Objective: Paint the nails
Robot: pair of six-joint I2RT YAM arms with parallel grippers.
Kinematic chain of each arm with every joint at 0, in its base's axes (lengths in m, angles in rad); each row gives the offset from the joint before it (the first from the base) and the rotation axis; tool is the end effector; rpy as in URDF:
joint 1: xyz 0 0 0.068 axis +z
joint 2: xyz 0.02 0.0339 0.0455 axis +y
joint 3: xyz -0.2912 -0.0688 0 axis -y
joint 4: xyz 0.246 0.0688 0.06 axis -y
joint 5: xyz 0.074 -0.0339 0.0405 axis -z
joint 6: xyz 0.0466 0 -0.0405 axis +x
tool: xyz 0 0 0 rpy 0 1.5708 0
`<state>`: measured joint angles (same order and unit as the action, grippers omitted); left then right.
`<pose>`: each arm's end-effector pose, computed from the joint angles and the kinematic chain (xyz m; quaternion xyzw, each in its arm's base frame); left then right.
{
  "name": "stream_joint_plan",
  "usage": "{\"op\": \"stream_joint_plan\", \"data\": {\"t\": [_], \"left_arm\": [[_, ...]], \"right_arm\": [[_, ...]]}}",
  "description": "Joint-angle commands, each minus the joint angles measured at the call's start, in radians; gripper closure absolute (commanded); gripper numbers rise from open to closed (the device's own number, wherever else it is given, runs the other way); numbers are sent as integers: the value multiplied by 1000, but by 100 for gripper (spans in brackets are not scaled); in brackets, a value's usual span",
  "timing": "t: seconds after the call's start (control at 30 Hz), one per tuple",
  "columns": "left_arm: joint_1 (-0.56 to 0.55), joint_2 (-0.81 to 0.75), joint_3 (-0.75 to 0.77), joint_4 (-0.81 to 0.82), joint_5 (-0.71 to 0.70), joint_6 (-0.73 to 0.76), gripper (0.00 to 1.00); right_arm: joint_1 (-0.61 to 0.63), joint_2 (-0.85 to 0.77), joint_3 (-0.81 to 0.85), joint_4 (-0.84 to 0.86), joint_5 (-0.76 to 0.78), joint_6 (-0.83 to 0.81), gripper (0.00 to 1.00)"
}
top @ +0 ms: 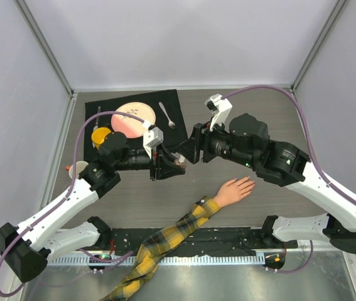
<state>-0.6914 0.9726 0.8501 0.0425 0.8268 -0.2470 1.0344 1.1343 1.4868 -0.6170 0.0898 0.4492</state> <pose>0.1420 -0.1620 0.3752 0.4141 0.5963 -0.5441 0.4205 0.1177 0.1898 0.4872 -0.2027 0.7675 0.3839 0.4717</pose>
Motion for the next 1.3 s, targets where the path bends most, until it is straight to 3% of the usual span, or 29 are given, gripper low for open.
{"op": "stream_joint_plan", "data": {"t": [0.0, 0.3, 0.47, 0.53, 0.57, 0.6, 0.63, 0.67, 0.7, 0.73, 0.9, 0.97, 1.0, 1.03, 1.07, 1.1, 1.13, 1.17, 1.23, 1.27], "left_arm": [[-2, -28, 44, -13, -97, 46, 100], [-2, -49, 40, -18, -115, 52, 100], [-2, -57, 26, 37, -3, 11, 100], [0, -51, 18, 109, 125, -58, 100], [0, -46, 14, 146, 182, -99, 100], [0, -32, 4, 266, 263, -151, 100], [0, -23, -6, 361, 388, -217, 100], [0, -11, -20, 476, 438, -420, 100], [-2, 6, -46, 698, 464, -504, 100], [-5, 26, -54, 765, 485, -571, 100], [-8, 41, -49, 757, 486, -577, 100], [-8, 34, -31, 643, 462, -522, 100], [-8, 28, -20, 573, 443, -426, 100], [-8, 20, -8, 489, 422, -349, 100], [-8, 3, 22, 285, 334, -269, 100], [-8, -5, 41, 182, 283, -101, 100], [-8, -11, 53, 107, 223, -50, 100], [-8, -18, 63, 35, 177, -19, 100], [-8, -23, 69, -22, 23, 55, 100], [-8, -22, 70, -38, -3, 70, 100]], "right_arm": [[27, 50, 43, -53, 60, 40, 46], [70, 93, 29, -15, 96, 31, 50], [70, 29, -52, 42, 55, -29, 85], [66, -11, -110, 115, -8, -123, 99], [61, -39, -194, 161, -75, -168, 99], [47, -83, -235, 240, -337, -209, 99], [39, -111, -276, 285, -469, -286, 99], [35, -135, -365, 342, -561, -293, 99], [11, -166, -394, 423, -600, -276, 99], [-5, -163, -407, 436, -666, -267, 99], [-27, -139, -405, 448, -731, -231, 99], [-30, -149, -401, 439, -661, -227, 99], [-28, -154, -392, 415, -616, -221, 99], [-28, -160, -381, 399, -529, -212, 80], [-28, -163, -352, 384, -463, -201, 57], [-27, -166, -335, 338, -400, -172, 45], [-27, -169, -315, 311, -331, -155, 30], [-27, -176, -280, 281, -192, -133, 25], [-25, -180, -257, 226, -104, -77, 19], [-22, -177, -255, 215, -47, -55, 9]]}}
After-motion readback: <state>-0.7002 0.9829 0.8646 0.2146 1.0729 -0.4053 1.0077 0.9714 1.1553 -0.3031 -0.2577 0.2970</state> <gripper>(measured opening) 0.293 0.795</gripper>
